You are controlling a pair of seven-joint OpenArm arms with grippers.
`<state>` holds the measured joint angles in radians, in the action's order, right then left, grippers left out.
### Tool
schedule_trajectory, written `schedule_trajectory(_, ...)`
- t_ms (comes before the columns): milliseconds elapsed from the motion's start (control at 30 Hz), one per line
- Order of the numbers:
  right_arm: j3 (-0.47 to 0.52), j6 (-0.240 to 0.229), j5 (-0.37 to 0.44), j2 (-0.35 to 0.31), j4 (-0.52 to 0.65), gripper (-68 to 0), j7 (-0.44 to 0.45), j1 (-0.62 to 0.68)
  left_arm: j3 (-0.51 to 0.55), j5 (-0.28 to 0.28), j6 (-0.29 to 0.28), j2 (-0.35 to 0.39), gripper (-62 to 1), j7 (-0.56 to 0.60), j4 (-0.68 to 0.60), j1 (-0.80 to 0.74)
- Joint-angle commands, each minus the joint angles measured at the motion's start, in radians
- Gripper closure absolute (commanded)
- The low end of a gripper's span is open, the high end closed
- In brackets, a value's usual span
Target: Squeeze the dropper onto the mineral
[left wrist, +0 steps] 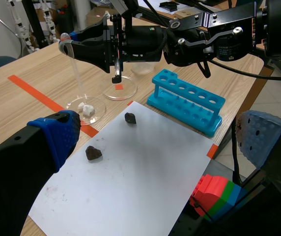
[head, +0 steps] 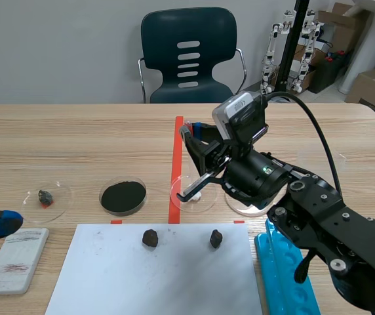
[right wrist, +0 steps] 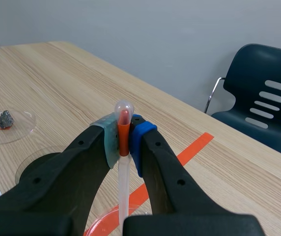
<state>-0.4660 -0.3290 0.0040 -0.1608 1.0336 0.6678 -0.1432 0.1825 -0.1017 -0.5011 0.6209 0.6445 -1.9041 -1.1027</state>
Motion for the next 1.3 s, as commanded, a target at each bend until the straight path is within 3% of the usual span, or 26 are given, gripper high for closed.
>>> schedule_trajectory(0, 0.006, 0.000, 0.011, -0.005, 0.035, -1.1, 0.009, -0.017, -0.004, -0.010, -0.003, -0.008, -62.3, 0.016, -0.008, -0.008)
schedule_trajectory(267, 0.010, 0.000, 0.034, -0.043, 0.138, -1.0, -0.005, 0.027, -0.004, -0.010, -0.003, -0.008, -62.3, 0.016, -0.008, -0.008)
schedule_trajectory(433, 0.064, 0.000, 0.034, -0.070, 0.250, -1.0, -0.018, 0.106, -0.004, -0.010, -0.003, -0.008, -62.3, 0.016, -0.008, -0.008)
schedule_trajectory(700, 0.185, 0.000, 0.033, -0.112, 0.518, -1.0, -0.088, 0.322, -0.004, -0.010, -0.003, -0.008, -62.3, 0.016, -0.008, -0.008)
schedule_trajectory(933, 0.315, -0.008, 0.023, -0.136, 0.759, -1.0, -0.089, 0.583, -0.004, -0.010, -0.003, -0.008, -62.3, 0.016, -0.008, -0.008)
schedule_trajectory(1000, 0.366, -0.028, 0.022, -0.136, 0.821, -1.0, -0.089, 0.658, -0.004, -0.010, -0.003, -0.008, -62.3, 0.016, -0.008, -0.008)
schedule_trajectory(1100, 0.443, -0.096, 0.022, -0.136, 0.894, -1.0, -0.082, 0.767, -0.004, -0.010, -0.003, -0.008, -62.3, 0.016, -0.008, -0.008)
schedule_trajectory(1267, 0.543, -0.164, 0.022, -0.136, 0.953, -1.0, 0.005, 0.912, -0.004, -0.010, -0.003, -0.008, -62.3, 0.016, -0.008, -0.008)
